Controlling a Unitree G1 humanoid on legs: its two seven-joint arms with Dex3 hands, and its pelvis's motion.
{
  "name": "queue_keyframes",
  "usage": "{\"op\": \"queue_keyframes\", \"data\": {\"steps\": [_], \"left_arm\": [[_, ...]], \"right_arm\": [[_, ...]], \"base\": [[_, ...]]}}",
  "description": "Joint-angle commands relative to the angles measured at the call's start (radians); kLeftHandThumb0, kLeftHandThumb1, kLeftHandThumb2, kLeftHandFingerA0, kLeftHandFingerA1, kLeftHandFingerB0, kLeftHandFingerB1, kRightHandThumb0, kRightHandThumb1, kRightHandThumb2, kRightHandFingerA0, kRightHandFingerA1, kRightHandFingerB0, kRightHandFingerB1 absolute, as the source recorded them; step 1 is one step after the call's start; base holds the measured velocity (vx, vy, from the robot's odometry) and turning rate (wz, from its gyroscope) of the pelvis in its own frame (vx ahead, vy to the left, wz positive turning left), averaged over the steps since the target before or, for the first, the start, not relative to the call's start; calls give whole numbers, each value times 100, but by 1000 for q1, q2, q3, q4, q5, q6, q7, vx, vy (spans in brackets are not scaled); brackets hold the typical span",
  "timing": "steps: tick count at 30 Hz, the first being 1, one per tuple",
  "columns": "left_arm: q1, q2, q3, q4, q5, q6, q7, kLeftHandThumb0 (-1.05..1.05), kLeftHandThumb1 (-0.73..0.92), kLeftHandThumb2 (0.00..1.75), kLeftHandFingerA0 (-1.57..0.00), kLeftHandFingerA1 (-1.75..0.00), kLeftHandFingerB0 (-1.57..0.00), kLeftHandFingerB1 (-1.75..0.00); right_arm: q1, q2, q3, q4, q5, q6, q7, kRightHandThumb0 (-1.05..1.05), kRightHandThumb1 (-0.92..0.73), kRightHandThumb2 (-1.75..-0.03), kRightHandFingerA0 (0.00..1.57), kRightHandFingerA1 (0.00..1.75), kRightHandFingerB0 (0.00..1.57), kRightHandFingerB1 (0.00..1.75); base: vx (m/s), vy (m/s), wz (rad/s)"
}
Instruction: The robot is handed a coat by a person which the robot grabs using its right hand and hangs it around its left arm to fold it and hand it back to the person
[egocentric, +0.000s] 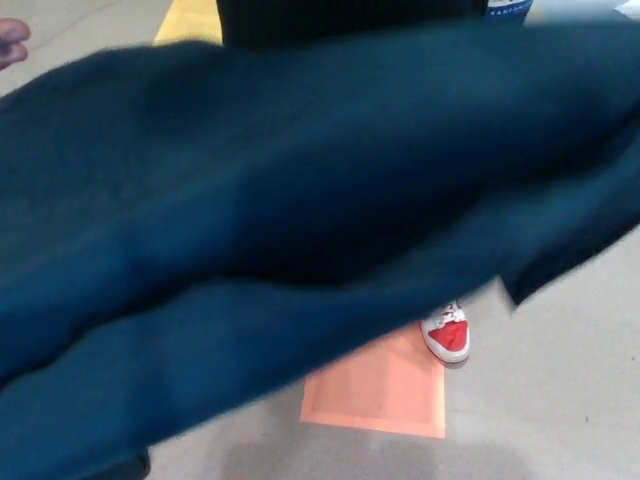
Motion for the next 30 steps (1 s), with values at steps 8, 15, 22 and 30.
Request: {"op": "queue_keyframes", "data": {"steps": [8, 15, 22, 30], "left_arm": [[9, 72, 52, -31, -40, 1, -10, -56, 55, 93, -34, -54, -16, -44], [6, 64, 60, -47, -42, 13, -12, -55, 54, 93, -34, -54, -16, -44], [-2, 69, 58, -54, -41, 23, -7, -58, 71, 62, -39, -37, -28, -32], [-5, 72, 60, -60, -50, 28, -11, -58, 71, 61, -41, -37, -29, -32]], "right_arm": [[162, -150, 501, 607, -267, -175, 198, -85, -55, -87, 0, 3, 0, 0], [108, -160, 542, 705, -203, -238, 211, -83, -53, -85, 0, 3, 0, 0], [54, -176, 558, 780, -200, -277, 258, -74, -46, -76, 0, 0, 0, 0], [-3, -181, 564, 866, -218, -296, 304, -72, -43, -77, 0, 3, 0, 0]], "base": [[0, 0, 0], [0, 0, 0], [0, 0, 0], [0, 0, 0]]}}
